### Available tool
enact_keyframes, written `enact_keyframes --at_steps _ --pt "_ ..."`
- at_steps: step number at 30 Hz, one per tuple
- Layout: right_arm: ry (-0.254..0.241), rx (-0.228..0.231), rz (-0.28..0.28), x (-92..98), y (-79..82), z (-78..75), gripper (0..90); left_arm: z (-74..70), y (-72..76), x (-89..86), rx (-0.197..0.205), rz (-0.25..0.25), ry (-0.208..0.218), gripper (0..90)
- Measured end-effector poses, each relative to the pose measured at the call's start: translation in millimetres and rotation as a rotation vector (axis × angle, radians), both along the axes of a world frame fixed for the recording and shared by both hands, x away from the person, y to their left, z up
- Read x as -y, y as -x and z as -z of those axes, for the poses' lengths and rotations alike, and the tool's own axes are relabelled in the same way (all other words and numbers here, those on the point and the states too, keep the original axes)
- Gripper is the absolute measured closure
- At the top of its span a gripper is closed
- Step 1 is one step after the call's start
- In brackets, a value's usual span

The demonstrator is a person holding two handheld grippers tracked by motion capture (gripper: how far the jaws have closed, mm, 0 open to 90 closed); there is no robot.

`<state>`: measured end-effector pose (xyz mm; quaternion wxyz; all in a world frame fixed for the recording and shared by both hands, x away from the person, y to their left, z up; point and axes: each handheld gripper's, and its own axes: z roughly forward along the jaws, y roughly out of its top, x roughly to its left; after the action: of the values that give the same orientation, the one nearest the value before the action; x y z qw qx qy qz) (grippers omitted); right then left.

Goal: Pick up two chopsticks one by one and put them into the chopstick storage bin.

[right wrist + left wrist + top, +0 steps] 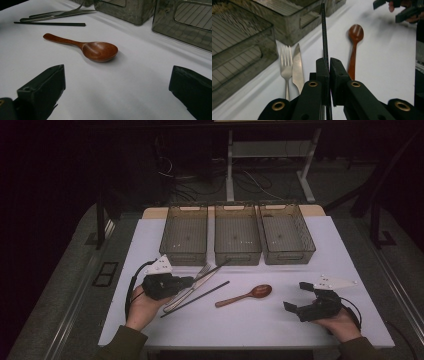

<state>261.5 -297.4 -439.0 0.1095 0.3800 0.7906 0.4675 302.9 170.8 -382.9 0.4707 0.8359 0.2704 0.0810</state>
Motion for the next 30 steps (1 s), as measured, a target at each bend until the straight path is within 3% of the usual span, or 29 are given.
enact_keyframes --at_steps 16,25,30 --pt "-0.006 0.001 -0.001 -0.2 0.8 -0.5 0.2 -15.8 -36.5 -7.1 0.044 -0.080 -0.019 85.3" --pt "-0.010 -0.001 0.000 0.0 0.9 -0.6 0.2 -22.0 -70.4 -9.0 0.029 -0.151 -0.033 85.3" --pt "-0.014 -0.006 0.000 0.1 1.3 -0.9 0.2 -24.4 -93.5 -13.1 0.011 -0.197 -0.011 85.3"
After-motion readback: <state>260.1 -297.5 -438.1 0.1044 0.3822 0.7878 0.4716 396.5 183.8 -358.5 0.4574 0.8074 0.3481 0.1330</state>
